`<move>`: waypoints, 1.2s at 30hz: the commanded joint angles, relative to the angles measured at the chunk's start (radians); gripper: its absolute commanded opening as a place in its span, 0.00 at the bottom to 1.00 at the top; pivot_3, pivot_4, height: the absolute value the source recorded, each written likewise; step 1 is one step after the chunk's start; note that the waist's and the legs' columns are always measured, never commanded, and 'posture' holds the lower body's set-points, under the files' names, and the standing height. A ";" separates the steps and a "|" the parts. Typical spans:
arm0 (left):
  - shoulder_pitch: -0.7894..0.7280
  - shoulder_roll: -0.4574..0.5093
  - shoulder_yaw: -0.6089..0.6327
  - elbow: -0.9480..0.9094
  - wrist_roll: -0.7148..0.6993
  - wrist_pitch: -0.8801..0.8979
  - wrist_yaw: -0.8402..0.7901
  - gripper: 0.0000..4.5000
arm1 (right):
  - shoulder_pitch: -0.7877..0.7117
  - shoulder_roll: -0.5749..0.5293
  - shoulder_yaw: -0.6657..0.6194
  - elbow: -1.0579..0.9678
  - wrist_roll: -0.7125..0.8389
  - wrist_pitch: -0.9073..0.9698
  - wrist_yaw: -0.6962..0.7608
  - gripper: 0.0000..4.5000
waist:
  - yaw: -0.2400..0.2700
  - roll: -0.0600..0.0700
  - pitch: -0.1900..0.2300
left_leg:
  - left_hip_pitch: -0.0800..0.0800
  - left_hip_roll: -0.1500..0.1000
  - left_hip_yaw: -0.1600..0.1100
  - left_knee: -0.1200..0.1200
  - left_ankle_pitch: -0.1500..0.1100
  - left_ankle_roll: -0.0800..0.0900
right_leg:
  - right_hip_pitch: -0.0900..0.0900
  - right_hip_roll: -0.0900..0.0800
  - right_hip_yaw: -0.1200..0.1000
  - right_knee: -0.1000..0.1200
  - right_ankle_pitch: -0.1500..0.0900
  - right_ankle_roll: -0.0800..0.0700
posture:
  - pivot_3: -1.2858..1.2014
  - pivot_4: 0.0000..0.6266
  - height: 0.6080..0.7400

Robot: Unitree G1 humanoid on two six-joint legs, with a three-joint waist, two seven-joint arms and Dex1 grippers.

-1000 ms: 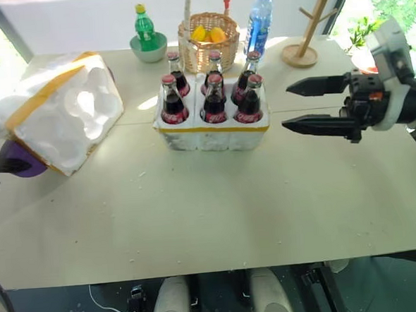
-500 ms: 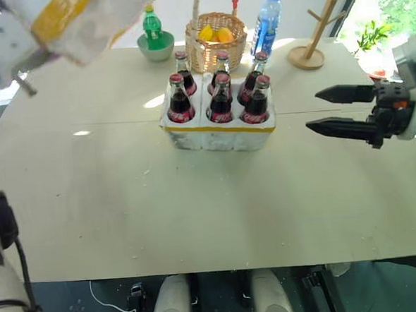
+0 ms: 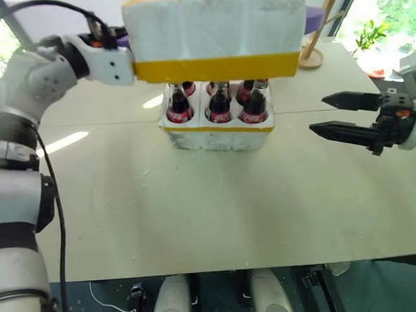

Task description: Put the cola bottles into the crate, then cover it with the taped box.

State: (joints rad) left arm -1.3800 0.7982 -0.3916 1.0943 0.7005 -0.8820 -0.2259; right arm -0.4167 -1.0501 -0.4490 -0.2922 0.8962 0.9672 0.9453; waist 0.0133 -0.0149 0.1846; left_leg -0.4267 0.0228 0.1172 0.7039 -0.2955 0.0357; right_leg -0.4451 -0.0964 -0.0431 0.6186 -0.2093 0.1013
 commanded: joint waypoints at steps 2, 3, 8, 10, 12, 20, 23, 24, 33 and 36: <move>-0.052 -0.002 -0.098 0.029 0.153 -0.002 0.196 0.07 | 0.002 -0.006 -0.063 -0.044 0.043 0.007 -0.036 1.00 | 0.000 0.000 0.000 | 0.000 0.000 0.000 0.000 0.000 0.000 | 0.000 0.000 0.000 0.000 0.000 0.000 | 0.52 0.24 1.00; -0.054 -0.002 -0.119 0.033 0.178 -0.005 0.228 0.07 | 0.006 -0.005 -0.067 -0.048 0.048 0.008 -0.043 1.00 | 0.000 0.000 0.000 | 0.000 0.000 -0.001 0.000 0.000 0.000 | 0.000 0.000 0.000 0.000 0.000 0.000 | 0.52 0.24 1.00; -0.058 0.004 -0.185 0.056 0.254 0.006 0.336 0.65 | 0.018 0.000 -0.071 -0.064 0.069 0.007 -0.068 1.00 | -0.001 0.000 0.000 | 0.000 0.001 -0.001 0.000 0.000 0.000 | 0.000 0.000 0.000 0.000 0.000 0.000 | 0.52 0.24 1.00; -0.032 0.014 -0.190 0.056 0.246 -0.027 0.320 0.87 | 0.015 0.000 -0.066 -0.057 0.071 0.001 -0.073 1.00 | -0.001 0.000 0.000 | 0.000 0.002 -0.001 0.000 0.000 0.000 | 0.000 0.000 0.000 0.000 0.000 0.000 | 0.52 0.24 1.00; -0.006 0.032 -0.191 0.050 0.238 -0.050 0.303 0.99 | 0.013 -0.001 -0.059 -0.049 0.068 -0.005 -0.074 1.00 | -0.001 0.000 0.000 | 0.000 0.002 -0.001 0.000 0.000 0.000 | 0.000 0.000 0.000 0.000 0.000 0.000 | 0.52 0.24 1.00; 0.219 0.210 -0.057 -0.064 -0.036 -0.224 0.098 0.99 | 0.042 -0.029 -0.028 -0.001 0.001 -0.056 -0.023 1.00 | -0.004 0.000 0.000 | 0.000 0.003 -0.001 0.000 0.000 0.000 | 0.000 0.000 0.000 0.000 0.000 0.000 | 0.52 0.24 1.00; 0.445 0.269 0.085 -0.264 -0.553 -0.018 -0.309 0.99 | 0.044 -0.039 -0.010 0.034 -0.030 -0.083 0.006 1.00 | -0.010 0.001 0.000 | 0.001 0.004 -0.002 0.000 0.000 0.000 | 0.000 -0.001 0.001 0.001 0.000 0.000 | 0.52 0.24 1.00; 0.528 0.278 0.146 -0.385 -0.758 0.186 -0.473 0.99 | 0.041 -0.042 0.000 0.043 -0.038 -0.092 0.016 1.00 | -0.010 0.001 0.000 | 0.001 0.004 -0.002 0.000 0.000 0.000 | 0.000 -0.001 0.001 0.004 0.000 0.000 | 0.52 0.24 1.00; 0.744 0.491 0.495 -0.926 -1.605 1.466 -1.016 0.99 | -0.107 -0.031 0.166 0.178 -0.120 -0.167 0.123 1.00 | -0.008 0.001 0.000 | 0.001 0.005 -0.005 0.014 -0.003 0.005 | 0.003 0.000 0.000 0.010 -0.001 0.000 | 0.52 0.24 1.00; 0.737 0.517 0.525 -0.936 -1.596 1.550 -1.080 0.99 | -0.166 -0.014 0.225 0.220 -0.152 -0.186 0.150 1.00 | -0.006 0.003 -0.001 | 0.003 0.004 -0.006 0.012 -0.003 0.005 | 0.004 0.000 0.000 0.010 -0.001 0.000 | 0.52 0.24 1.00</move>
State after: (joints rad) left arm -0.6320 1.2940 0.1044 0.1675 -0.8861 0.6239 -1.2751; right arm -0.5520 -1.0670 -0.2279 -0.0810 0.7563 0.8039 1.0768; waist 0.0068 -0.0122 0.1840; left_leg -0.4235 0.0270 0.1114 0.7161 -0.2983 0.0401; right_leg -0.4418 -0.0959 -0.0432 0.6293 -0.2109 0.1011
